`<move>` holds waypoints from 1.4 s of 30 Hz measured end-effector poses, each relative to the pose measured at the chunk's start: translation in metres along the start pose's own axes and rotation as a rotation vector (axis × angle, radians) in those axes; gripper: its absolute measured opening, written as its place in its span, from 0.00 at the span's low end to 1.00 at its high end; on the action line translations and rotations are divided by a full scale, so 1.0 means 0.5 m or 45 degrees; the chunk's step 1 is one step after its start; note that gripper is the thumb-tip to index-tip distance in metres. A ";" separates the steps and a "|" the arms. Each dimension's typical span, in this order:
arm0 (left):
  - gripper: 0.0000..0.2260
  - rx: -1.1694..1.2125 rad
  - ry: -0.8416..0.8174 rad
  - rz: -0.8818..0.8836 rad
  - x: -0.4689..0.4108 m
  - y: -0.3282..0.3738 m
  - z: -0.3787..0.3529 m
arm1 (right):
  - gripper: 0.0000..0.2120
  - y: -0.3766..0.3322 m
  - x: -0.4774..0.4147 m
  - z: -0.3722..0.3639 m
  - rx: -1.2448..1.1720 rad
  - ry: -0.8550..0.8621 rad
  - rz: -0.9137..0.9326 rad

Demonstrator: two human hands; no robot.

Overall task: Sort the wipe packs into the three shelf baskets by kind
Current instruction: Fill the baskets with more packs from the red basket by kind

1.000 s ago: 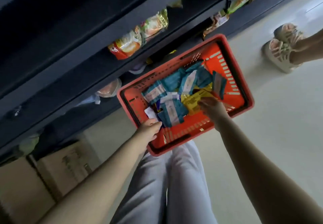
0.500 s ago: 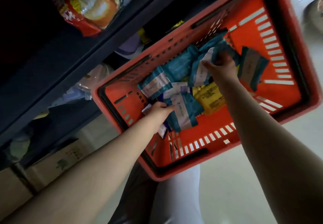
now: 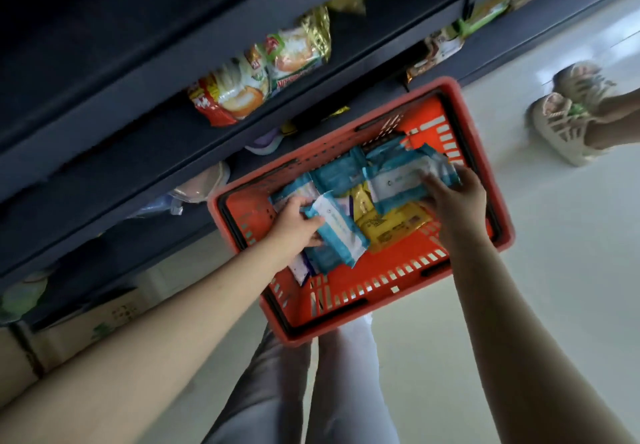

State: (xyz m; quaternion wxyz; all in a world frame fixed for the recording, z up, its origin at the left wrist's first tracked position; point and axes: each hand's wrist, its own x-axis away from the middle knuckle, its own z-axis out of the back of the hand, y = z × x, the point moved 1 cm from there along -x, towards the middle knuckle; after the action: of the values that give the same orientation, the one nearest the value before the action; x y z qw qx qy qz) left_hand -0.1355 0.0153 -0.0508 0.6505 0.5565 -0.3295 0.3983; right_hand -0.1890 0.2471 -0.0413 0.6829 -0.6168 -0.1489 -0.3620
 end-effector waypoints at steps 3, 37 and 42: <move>0.15 0.117 -0.039 -0.095 0.135 0.080 0.031 | 0.12 -0.112 0.113 0.038 -0.163 -0.047 0.021; 0.14 0.849 0.303 -1.039 0.908 0.079 0.828 | 0.16 -0.557 0.983 -0.420 -0.209 -0.648 0.531; 0.13 0.801 0.303 -1.097 0.895 0.138 0.881 | 0.16 -0.622 0.978 -0.461 -0.256 -0.630 0.459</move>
State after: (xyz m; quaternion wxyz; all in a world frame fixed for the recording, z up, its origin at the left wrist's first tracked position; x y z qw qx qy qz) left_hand 0.0183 -0.3474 0.4430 0.5898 0.7599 0.1392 0.2354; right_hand -0.1167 -0.1169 0.4600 0.6148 -0.7669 -0.1623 -0.0870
